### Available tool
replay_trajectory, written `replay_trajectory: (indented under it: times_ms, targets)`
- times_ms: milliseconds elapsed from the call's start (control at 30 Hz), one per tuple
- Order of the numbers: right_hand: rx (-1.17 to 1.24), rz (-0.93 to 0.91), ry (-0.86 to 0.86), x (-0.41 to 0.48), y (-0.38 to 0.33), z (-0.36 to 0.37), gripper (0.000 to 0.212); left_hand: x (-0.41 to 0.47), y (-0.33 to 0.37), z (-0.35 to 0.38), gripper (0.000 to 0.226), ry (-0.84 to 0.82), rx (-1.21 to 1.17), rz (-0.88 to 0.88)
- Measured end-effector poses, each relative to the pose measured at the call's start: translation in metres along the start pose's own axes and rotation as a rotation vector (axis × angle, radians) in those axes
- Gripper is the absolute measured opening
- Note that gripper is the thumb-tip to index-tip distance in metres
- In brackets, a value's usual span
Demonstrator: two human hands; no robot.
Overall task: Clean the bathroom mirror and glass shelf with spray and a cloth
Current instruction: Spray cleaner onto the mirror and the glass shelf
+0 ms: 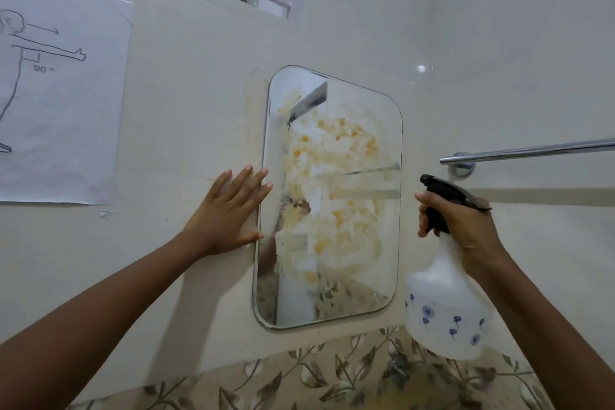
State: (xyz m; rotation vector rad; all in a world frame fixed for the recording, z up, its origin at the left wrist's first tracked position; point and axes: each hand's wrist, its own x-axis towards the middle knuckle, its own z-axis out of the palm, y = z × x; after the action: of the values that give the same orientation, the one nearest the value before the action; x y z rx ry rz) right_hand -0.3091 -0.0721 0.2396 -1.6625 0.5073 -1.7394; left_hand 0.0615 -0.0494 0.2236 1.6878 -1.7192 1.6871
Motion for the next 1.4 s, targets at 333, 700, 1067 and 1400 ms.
replay_trajectory:
  times_ms: [333,700,1067,1400]
  targets:
    - [-0.102,0.112,-0.146,-0.046,0.033,-0.001,0.022,0.000,-0.001,0.001,0.087,0.003,-0.005,-0.001]
    - [-0.033,0.274,0.266,-0.052,0.075,-0.038,0.018,0.000,-0.002,0.001,0.088,-0.014,-0.008,-0.003]
    - [-0.160,0.258,-0.152,-0.092,0.075,0.001,0.034,0.000,-0.002,0.003,0.088,0.013,0.004,0.012]
    - [-0.138,0.457,0.114,-0.093,0.106,-0.051,0.027,-0.011,0.002,-0.005,0.077,0.017,0.001,-0.014]
